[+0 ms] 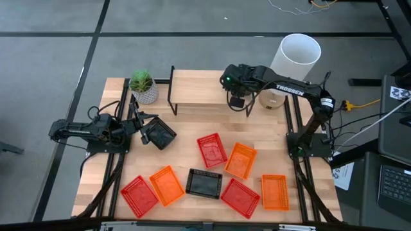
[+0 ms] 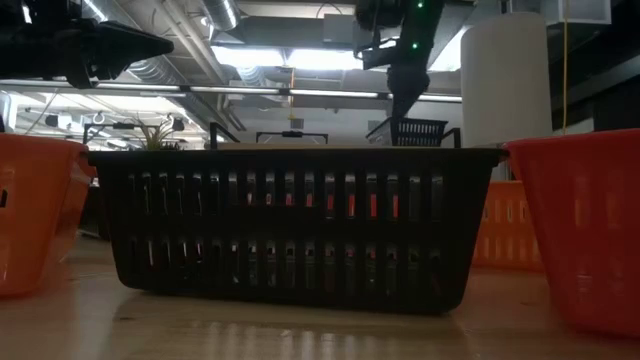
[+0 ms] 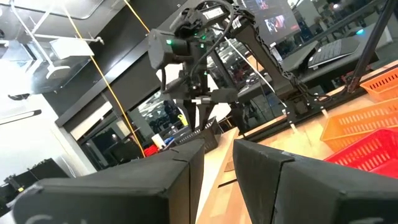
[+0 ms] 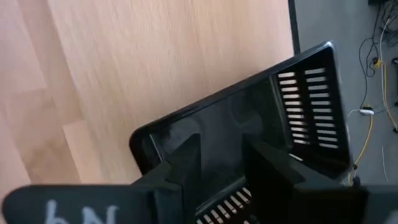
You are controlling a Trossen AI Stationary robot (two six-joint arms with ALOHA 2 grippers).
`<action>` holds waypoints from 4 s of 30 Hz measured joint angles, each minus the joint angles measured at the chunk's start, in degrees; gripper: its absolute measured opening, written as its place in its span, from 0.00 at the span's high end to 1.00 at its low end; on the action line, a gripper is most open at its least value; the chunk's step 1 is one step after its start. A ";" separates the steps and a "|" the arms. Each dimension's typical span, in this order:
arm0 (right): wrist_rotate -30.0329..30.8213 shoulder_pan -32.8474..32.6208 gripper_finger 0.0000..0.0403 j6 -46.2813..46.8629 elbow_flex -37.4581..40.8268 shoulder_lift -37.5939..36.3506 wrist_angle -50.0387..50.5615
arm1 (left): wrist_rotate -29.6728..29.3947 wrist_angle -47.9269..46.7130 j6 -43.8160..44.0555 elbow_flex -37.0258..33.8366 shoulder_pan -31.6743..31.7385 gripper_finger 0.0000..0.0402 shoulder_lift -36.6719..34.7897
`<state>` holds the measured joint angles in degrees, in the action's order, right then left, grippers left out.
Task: Stack baskets on shelf by color
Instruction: Put the right black basket on the shelf, then put the middle orange basket on the shelf
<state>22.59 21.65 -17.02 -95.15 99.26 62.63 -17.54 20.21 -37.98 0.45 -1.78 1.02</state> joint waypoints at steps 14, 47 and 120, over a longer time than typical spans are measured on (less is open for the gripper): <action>-2.78 -0.07 0.71 0.15 -0.39 0.47 -2.21 | 0.02 0.00 0.00 0.00 -0.02 0.80 -0.01; -23.67 -31.35 0.71 30.73 -12.78 0.20 27.32 | 0.94 -0.03 20.01 0.02 0.00 0.80 -0.02; -20.64 -45.83 0.77 60.96 18.69 11.32 -9.81 | -4.24 -1.51 29.94 0.00 0.00 0.80 -0.02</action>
<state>1.95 -24.18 43.95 -76.47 110.59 52.82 -21.78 18.70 -8.03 0.45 -1.78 0.99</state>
